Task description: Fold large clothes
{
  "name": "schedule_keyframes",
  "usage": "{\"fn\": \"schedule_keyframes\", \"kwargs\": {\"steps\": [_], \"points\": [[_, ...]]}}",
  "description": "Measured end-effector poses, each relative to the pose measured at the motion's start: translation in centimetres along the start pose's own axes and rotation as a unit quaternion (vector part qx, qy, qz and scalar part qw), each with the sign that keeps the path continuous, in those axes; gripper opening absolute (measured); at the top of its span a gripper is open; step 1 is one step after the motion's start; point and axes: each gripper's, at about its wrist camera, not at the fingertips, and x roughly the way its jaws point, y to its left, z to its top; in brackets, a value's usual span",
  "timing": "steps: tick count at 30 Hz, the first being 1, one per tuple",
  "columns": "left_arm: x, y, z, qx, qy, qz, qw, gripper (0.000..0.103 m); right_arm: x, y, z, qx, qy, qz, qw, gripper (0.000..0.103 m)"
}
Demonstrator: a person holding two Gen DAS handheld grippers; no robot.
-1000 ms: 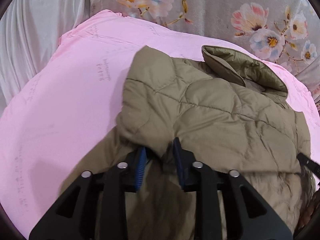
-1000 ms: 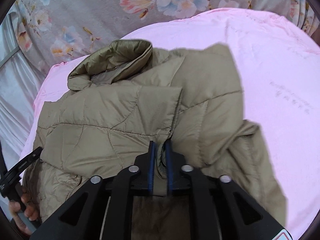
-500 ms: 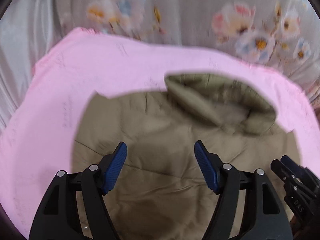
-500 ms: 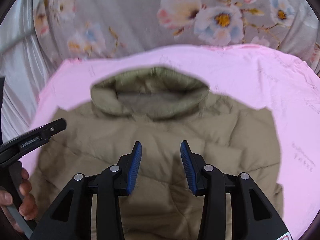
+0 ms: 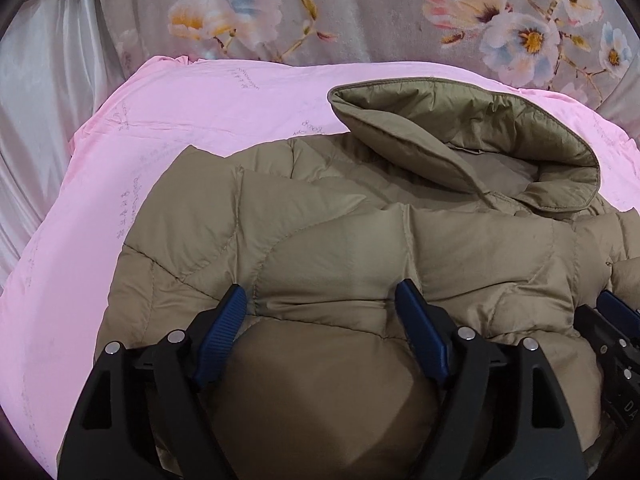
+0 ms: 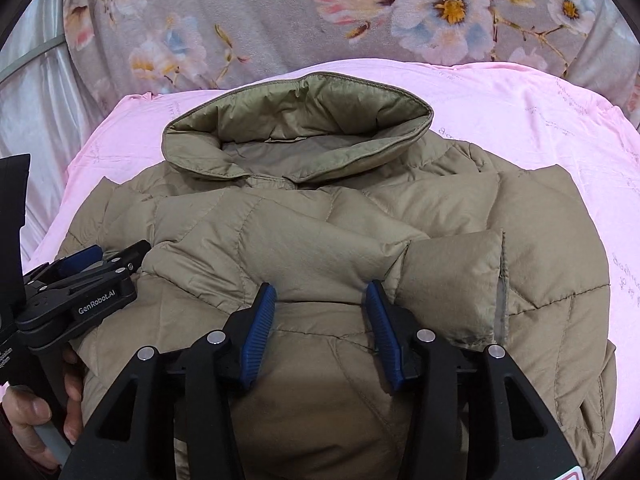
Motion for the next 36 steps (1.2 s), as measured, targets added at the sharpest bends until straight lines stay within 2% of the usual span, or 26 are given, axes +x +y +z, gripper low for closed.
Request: {"fn": "schedule_keyframes", "kwargs": {"steps": [9,10,13,14,15,16,18,21,24,25,26,27,28,29,31,33,35,36], "points": [[0.1,-0.1,0.0,0.003,0.001,0.003,1.0000,0.076,0.3,0.0,-0.1,0.004,-0.002,0.003,1.000,0.048],[0.1,0.0,0.1,0.000,0.001,-0.002,1.0000,0.077,0.3,-0.1,-0.1,0.006,-0.002,0.008,1.000,0.050],[-1.2,1.5,0.7,-0.029,0.004,-0.055,0.9981,0.079,-0.3,-0.9,0.1,0.030,-0.003,0.039,0.999,0.056],[-1.8,2.1,1.1,-0.042,0.001,-0.072,0.9965,0.079,-1.6,-2.3,0.8,0.075,-0.012,0.080,0.994,0.058],[-2.5,2.6,1.7,-0.055,-0.005,-0.088,0.9946,0.079,-1.6,-2.3,0.8,0.075,-0.012,0.080,0.994,0.059],[-3.3,3.2,2.9,-0.072,-0.014,-0.106,0.9916,0.081,-2.4,-3.8,2.0,0.123,-0.022,0.109,0.986,0.062],[-3.7,3.6,5.1,-0.093,-0.019,-0.130,0.9869,0.090,-2.0,-5.2,3.3,0.171,-0.015,0.137,0.976,0.063],[-1.6,3.4,8.2,-0.130,0.016,-0.174,0.9761,0.092,-0.4,-6.6,4.8,0.222,-0.009,0.155,0.963,0.063],[2.1,2.9,9.6,-0.180,0.073,-0.206,0.9591,0.090,1.7,-7.1,5.8,0.252,0.004,0.154,0.955,0.064],[3.0,2.4,9.6,-0.183,0.086,-0.214,0.9558,0.086,2.5,-7.1,6.0,0.256,0.010,0.155,0.954,0.062],[4.3,1.8,9.6,-0.182,0.104,-0.219,0.9531,0.067,3.2,-6.9,6.3,0.251,0.014,0.155,0.955,0.049],[5.4,1.1,9.4,-0.177,0.122,-0.217,0.9522,0.056,3.7,-6.8,6.6,0.239,0.020,0.150,0.959,0.037],[5.9,0.7,9.1,-0.174,0.131,-0.216,0.9520,0.033,3.9,-6.4,6.9,0.220,0.027,0.135,0.966,0.010],[6.3,0.4,8.8,-0.171,0.137,-0.218,0.9511,0.016,3.7,-6.3,7.2,0.203,0.023,0.126,0.971,0.006],[6.1,0.3,8.2,-0.162,0.127,-0.221,0.9534,0.011,2.8,-5.8,7.0,0.160,0.009,0.105,0.982,0.005],[5.5,-0.2,7.4,-0.127,0.105,-0.200,0.9659,0.008,2.7,-4.7,6.5,0.103,0.004,0.057,0.993,0.004],[5.5,-0.7,6.3,-0.103,0.091,-0.182,0.9737,0.008,4.0,-4.2,5.5,0.069,0.018,0.022,0.997,0.004],[5.4,-1.1,5.8,-0.088,0.078,-0.171,0.9783,0.008,4.5,-4.2,5.1,0.066,0.023,0.018,0.997,0.003]]}}
